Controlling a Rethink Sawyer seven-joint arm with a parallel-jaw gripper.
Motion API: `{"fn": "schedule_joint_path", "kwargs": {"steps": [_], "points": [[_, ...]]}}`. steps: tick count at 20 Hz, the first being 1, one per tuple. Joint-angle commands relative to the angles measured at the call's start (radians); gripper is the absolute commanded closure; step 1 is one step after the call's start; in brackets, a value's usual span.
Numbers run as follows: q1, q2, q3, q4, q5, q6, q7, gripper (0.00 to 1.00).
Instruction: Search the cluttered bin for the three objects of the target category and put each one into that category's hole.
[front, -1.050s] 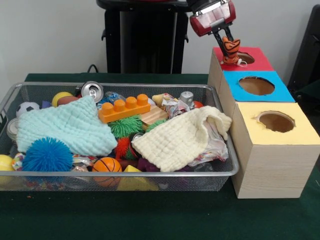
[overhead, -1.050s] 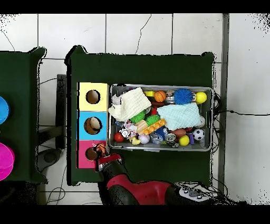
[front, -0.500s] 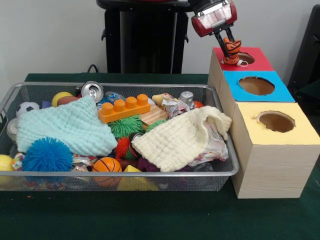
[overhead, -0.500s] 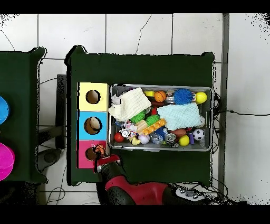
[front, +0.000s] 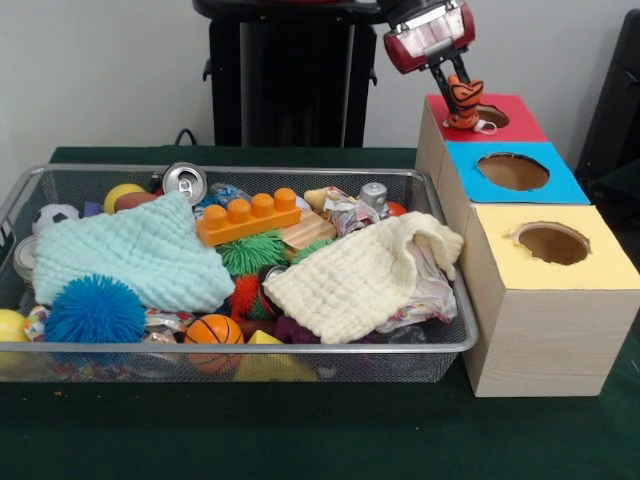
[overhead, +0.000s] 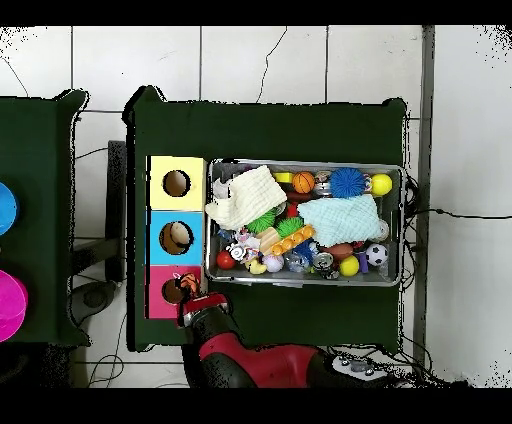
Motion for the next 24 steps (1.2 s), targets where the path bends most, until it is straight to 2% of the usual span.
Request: {"fn": "schedule_joint_path", "kwargs": {"steps": [1,11,15,24], "points": [[0.013,0.018,-0.005,-0.064,0.063,-0.043,0.293,1.00],[0.052,0.022,0.003,-0.056,0.062,-0.069,0.300,1.00],[0.049,-0.004,0.005,-0.036,0.070,-0.069,0.309,1.00],[0.049,0.031,-0.002,-0.056,0.062,-0.071,0.312,1.00]]}}
